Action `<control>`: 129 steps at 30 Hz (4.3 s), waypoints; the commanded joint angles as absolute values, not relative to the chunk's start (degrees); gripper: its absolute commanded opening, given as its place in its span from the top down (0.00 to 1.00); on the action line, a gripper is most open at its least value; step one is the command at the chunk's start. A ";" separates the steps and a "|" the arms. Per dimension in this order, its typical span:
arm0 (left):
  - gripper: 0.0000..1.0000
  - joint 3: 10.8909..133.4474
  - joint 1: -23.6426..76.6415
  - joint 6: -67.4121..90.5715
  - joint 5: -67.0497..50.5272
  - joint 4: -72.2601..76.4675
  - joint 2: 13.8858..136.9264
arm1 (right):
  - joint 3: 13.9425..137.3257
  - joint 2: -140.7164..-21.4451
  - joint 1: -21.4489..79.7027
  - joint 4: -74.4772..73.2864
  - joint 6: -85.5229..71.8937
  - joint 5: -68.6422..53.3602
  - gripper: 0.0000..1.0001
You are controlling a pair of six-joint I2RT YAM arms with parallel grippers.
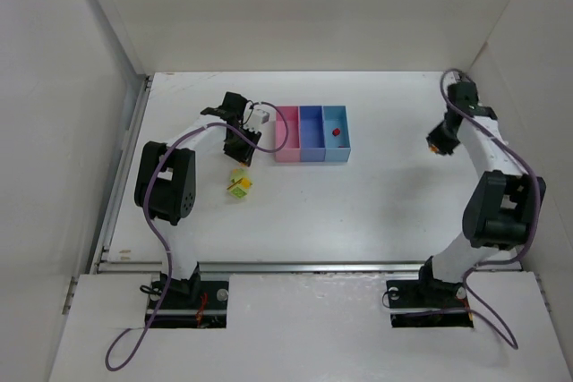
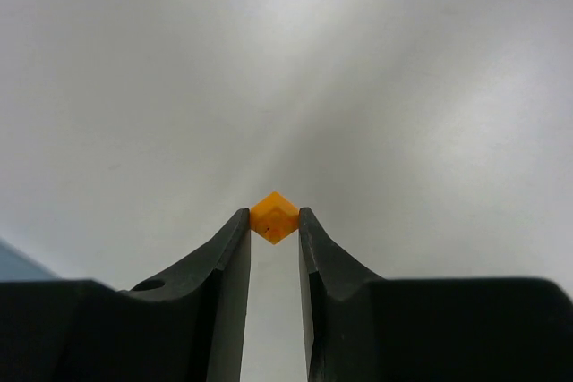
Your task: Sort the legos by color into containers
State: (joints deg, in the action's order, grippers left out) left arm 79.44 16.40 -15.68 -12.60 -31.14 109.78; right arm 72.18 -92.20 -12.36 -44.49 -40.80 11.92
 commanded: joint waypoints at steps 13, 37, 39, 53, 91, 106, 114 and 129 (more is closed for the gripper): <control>0.97 81.64 16.17 -15.21 -6.25 -34.45 108.63 | 109.32 -111.86 23.27 -33.48 -17.08 0.45 1.00; 0.97 81.12 16.17 -15.21 -4.48 -35.07 108.11 | 119.97 -124.63 29.36 -34.37 -15.64 -2.55 1.00; 0.97 81.12 16.17 -15.21 -4.48 -35.07 108.11 | 119.97 -124.63 29.36 -34.37 -15.64 -2.02 1.00; 0.97 80.60 16.17 -15.21 -5.01 -35.07 107.58 | 119.97 -124.10 29.36 -34.37 -15.64 -1.49 1.00; 0.97 79.54 16.17 -15.21 -5.01 -34.55 107.05 | 118.74 -124.80 29.36 -34.80 -17.23 0.70 1.00; 0.97 79.54 16.17 -15.21 -5.01 -34.54 107.05 | 115.14 -123.66 28.30 -35.86 -17.75 0.18 0.40; 0.97 81.47 16.17 -15.21 -3.96 -35.15 106.52 | 115.66 -122.09 27.77 -35.34 -17.75 -1.05 0.37; 0.96 80.34 26.26 -28.91 -18.35 -41.57 97.47 | 99.50 -107.41 25.58 -31.82 -17.14 0.18 0.37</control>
State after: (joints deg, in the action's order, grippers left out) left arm 81.97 21.76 -23.46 -12.64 -38.17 101.62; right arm 101.80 -111.39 26.37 -35.09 -17.52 -0.75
